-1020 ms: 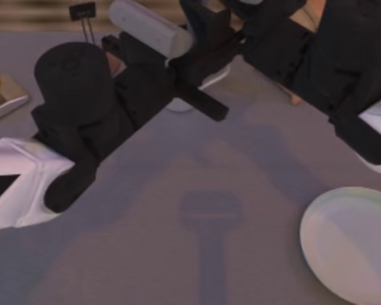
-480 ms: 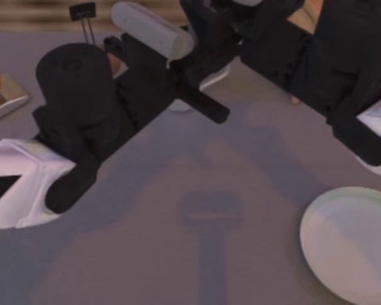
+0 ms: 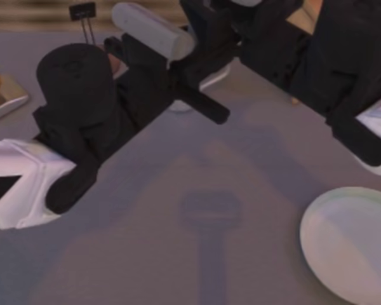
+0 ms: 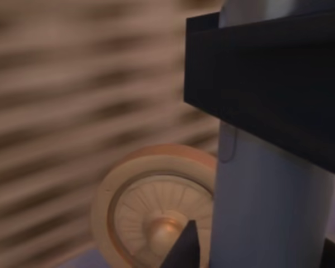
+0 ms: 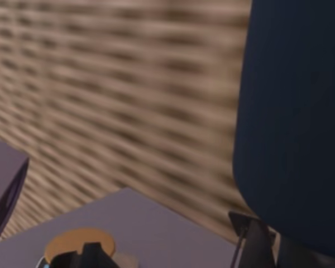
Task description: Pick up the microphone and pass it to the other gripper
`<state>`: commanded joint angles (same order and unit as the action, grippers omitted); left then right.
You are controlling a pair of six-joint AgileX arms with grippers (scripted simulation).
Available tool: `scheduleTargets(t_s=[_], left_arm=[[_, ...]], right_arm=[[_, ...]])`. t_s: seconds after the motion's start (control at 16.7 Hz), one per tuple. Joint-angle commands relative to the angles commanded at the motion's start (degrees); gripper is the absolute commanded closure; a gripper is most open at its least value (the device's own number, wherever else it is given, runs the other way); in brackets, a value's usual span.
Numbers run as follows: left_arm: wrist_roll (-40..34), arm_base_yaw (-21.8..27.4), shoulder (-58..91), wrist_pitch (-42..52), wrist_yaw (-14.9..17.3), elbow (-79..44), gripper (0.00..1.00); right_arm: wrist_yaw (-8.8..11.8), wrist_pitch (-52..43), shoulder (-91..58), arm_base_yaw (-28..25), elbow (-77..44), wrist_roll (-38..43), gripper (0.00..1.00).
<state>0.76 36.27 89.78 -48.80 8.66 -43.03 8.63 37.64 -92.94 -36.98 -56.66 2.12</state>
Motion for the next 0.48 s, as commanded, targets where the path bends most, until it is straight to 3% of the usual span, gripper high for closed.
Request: scheduleTargets(t_s=[0.48], left_arm=[[0.0,0.0,0.0,0.0,0.0,0.0,0.17]], right_arm=[[0.0,0.0,0.0,0.0,0.0,0.0,1.0]])
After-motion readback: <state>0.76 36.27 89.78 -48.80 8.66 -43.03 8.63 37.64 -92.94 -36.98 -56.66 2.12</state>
